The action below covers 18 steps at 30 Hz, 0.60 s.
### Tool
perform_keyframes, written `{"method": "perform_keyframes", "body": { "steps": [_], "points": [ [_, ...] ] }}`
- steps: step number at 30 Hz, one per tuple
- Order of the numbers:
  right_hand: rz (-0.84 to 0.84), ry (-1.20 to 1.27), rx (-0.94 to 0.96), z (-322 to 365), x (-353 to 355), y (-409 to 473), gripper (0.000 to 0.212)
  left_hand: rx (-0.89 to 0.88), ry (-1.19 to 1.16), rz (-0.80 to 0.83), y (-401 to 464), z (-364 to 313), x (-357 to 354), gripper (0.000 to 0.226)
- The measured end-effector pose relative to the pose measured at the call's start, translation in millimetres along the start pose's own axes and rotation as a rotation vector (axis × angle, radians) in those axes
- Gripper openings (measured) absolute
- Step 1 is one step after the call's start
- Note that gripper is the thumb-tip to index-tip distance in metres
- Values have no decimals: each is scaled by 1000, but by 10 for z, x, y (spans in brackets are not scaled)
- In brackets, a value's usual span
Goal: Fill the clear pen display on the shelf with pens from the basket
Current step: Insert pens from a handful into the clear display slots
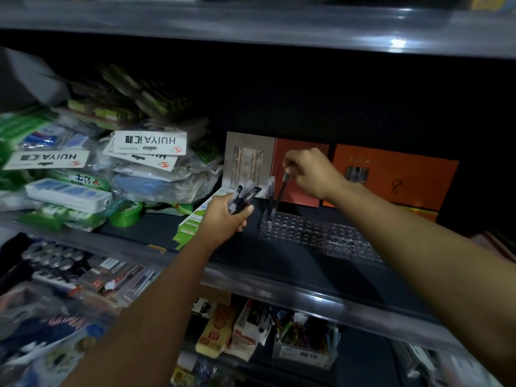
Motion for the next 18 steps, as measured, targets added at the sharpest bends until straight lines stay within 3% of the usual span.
{"method": "perform_keyframes", "body": {
  "steps": [18],
  "points": [
    [187,-14,-29,-49,-459,33,14,46,1,2,3,66,1,23]
  ]
}}
Point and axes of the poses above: each hand's wrist, its own y-axis towards the middle knuckle, its own x-axis out of the back of the hand, z = x × y, the point moved 6 cm from there along y, towards the middle knuckle, and after that the axes turned 15 degrees about y, right-handed, at the moved point
